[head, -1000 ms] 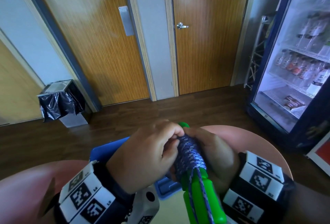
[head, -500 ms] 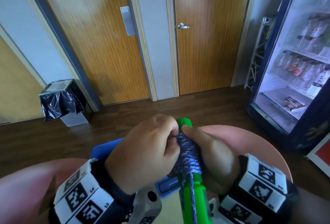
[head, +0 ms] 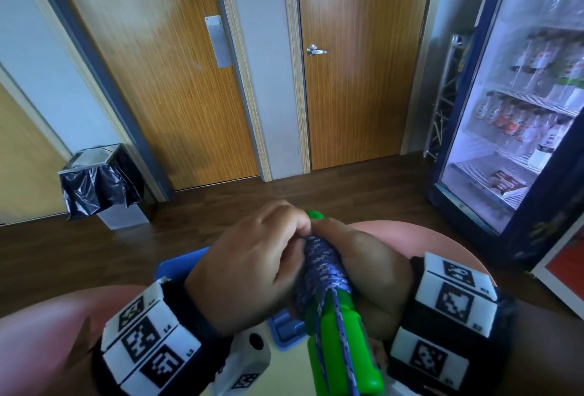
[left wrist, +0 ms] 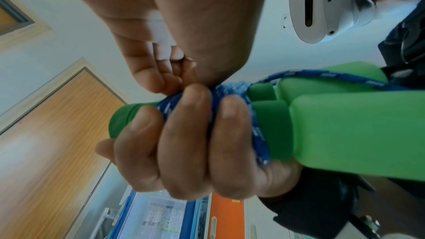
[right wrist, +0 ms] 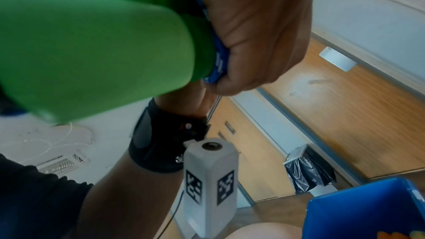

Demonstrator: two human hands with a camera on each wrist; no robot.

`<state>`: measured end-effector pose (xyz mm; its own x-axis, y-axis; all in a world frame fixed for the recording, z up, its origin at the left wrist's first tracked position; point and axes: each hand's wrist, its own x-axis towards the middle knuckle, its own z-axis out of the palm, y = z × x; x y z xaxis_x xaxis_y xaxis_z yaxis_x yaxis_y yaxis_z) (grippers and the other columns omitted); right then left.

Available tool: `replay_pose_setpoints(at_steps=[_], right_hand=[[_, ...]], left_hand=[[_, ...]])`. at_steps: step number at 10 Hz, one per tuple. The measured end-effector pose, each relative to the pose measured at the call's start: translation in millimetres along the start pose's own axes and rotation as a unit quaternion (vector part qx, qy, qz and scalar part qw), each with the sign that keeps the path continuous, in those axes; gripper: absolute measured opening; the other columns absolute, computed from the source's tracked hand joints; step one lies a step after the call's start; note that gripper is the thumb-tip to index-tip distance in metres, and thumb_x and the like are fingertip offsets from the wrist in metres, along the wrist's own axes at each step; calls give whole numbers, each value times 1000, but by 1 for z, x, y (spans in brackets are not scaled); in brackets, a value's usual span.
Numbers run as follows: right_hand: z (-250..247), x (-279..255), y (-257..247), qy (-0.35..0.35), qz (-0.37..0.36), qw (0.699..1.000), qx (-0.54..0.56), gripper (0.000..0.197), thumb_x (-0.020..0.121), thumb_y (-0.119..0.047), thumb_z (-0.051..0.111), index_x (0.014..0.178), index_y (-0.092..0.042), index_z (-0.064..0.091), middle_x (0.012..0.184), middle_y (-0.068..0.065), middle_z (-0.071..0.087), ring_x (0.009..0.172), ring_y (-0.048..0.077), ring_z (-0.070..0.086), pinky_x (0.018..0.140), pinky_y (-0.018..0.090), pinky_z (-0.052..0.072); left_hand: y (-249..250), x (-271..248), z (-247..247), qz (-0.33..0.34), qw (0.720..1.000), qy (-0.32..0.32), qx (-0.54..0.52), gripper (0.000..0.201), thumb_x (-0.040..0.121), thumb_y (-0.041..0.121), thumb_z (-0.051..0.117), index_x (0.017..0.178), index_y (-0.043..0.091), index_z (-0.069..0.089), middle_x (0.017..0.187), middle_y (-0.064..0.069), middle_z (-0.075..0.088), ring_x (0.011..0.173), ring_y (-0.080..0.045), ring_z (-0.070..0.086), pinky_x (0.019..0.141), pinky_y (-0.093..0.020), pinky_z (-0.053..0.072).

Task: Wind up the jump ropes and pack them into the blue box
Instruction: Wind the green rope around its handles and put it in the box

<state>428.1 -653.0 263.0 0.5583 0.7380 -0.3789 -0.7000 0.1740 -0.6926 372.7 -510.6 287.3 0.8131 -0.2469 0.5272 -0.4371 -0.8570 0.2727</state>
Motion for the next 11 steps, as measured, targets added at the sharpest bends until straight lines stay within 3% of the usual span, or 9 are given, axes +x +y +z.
replay_pose_setpoints(at_steps=[2, 4, 5, 6, 7, 8, 9, 10, 11], right_hand=[[-1, -3, 1, -11, 42, 999, 12, 45, 80, -39, 58, 105, -1, 59, 85, 20, 58, 68, 32, 57, 64, 40, 49], [-4, 4, 3, 9, 23, 999, 30, 43, 87, -38, 55, 102, 3, 59, 82, 21, 59, 72, 35, 58, 66, 40, 52], [-1, 6, 3, 30, -1, 1000, 9, 44, 95, -39, 47, 104, 4, 55, 73, 20, 57, 57, 31, 58, 49, 32, 52], [1, 12, 2, 60, -28, 998, -5, 41, 96, -39, 48, 100, 1, 56, 71, 19, 56, 56, 27, 59, 51, 29, 51], [6, 15, 1, 92, -69, 991, -63, 41, 85, -44, 58, 102, -7, 59, 88, 20, 52, 79, 32, 56, 77, 44, 49], [7, 10, 0, 120, -156, 958, -208, 23, 94, -41, 49, 88, -23, 62, 91, 8, 60, 96, 26, 58, 100, 48, 47], [5, 5, -2, 147, -205, 927, -278, 24, 103, -31, 39, 85, -34, 54, 103, 1, 63, 105, 23, 59, 97, 31, 46], [4, 0, 0, 122, -200, 911, -339, 27, 104, -29, 40, 81, -33, 54, 96, -3, 66, 81, 7, 63, 77, 13, 47], [4, -4, -1, 131, -195, 903, -360, 26, 102, -33, 40, 80, -35, 52, 108, 4, 68, 100, 18, 64, 93, 30, 50]], left_hand=[[-10, -6, 5, -20, 999, -4, -29, 12, 92, 26, 54, 97, 22, 63, 91, 14, 60, 83, 5, 53, 75, -3, 35], [-13, -9, 13, -31, 999, -23, -7, 14, 94, 28, 45, 99, 23, 57, 90, 17, 49, 80, 8, 42, 76, -2, 31], [-17, -5, 15, -2, 999, -44, 13, 12, 92, 20, 44, 97, 16, 54, 90, 11, 47, 79, -5, 46, 73, -14, 35], [-19, -1, 14, 16, 999, -41, 8, 10, 92, 14, 43, 96, 11, 52, 90, 10, 40, 78, -6, 39, 73, -19, 35], [-16, -1, 15, 7, 1000, -15, -2, 8, 91, 11, 44, 93, 12, 52, 86, 12, 36, 75, -3, 35, 73, -13, 29], [-10, -5, 17, -19, 999, 12, -31, 7, 90, 13, 43, 89, 17, 49, 81, 14, 35, 72, 1, 36, 72, -10, 29], [-2, -8, 18, -45, 996, 11, -74, 10, 89, 16, 41, 86, 26, 41, 77, 12, 39, 70, -3, 40, 67, -18, 32], [-1, -10, 15, -53, 996, -6, -74, 5, 87, 20, 44, 83, 23, 45, 74, 13, 42, 68, -4, 43, 64, -18, 34], [-4, -9, 10, -54, 997, -10, -47, 7, 88, 25, 49, 89, 20, 54, 77, 15, 48, 69, 1, 46, 65, -13, 35]])
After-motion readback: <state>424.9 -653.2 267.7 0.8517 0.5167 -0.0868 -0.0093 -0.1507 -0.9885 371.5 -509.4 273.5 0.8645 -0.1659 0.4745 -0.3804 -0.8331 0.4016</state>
